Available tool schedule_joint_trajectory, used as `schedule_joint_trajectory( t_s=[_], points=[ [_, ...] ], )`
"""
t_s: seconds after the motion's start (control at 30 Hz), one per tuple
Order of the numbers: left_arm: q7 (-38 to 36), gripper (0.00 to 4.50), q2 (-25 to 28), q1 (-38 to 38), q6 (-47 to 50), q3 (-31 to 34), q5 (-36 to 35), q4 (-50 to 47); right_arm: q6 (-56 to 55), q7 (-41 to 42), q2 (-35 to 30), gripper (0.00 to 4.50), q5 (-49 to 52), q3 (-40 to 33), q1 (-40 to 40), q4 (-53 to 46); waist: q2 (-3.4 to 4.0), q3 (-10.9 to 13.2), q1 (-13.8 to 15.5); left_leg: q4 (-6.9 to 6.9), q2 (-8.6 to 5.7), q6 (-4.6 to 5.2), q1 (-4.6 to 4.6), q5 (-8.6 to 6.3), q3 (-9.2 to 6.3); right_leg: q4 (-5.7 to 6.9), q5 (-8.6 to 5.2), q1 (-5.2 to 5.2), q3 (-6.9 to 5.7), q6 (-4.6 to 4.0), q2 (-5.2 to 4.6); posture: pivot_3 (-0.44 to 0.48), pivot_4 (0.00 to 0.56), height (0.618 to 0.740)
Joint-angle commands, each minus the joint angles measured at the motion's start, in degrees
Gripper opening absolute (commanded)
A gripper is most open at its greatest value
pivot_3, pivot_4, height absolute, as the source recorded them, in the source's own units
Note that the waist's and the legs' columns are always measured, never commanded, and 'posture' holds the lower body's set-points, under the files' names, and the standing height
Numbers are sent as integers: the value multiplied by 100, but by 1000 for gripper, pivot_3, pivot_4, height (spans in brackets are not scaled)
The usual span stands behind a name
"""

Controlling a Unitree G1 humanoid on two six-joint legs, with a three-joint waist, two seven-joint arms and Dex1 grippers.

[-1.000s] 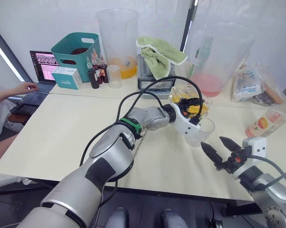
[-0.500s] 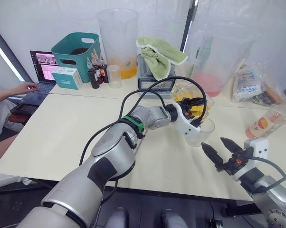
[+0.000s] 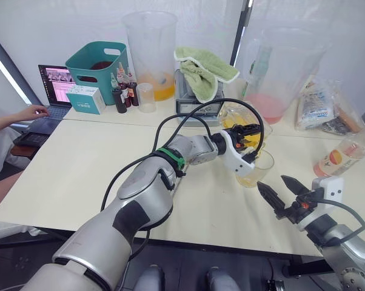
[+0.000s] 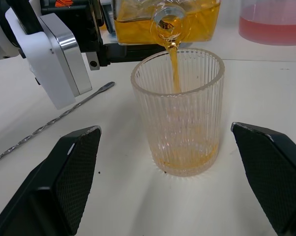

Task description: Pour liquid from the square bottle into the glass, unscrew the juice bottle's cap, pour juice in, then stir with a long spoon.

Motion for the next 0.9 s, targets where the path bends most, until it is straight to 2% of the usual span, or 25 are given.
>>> schedule_joint_trajectory(
  t_s=[0.03, 0.5, 0.9],
  points=[
    [121, 2836, -48, -386, 36, 213, -234, -153, -23, -10, -4, 4500, 93, -84, 10, -232, 0, 0, 1, 0, 0, 0, 0, 0, 0, 0, 0, 0, 0, 0, 0, 0, 150, 740],
    [20, 2836, -81, -342, 95, 228, -276, -136, -30, -44, -1, 4500, 114, -86, 43, -252, 0, 0, 0, 1, -1, 0, 0, 0, 0, 3, 0, 0, 0, 0, 0, 0, 150, 740],
    [-1540, 2836, -105, -79, -132, 1245, -1473, -150, -45, -44, -10, 4500, 90, -89, 59, -196, 1, -1, -5, 1, -1, 1, 2, 1, 0, 7, 0, 0, 0, 0, -1, 0, 150, 740]
  ],
)
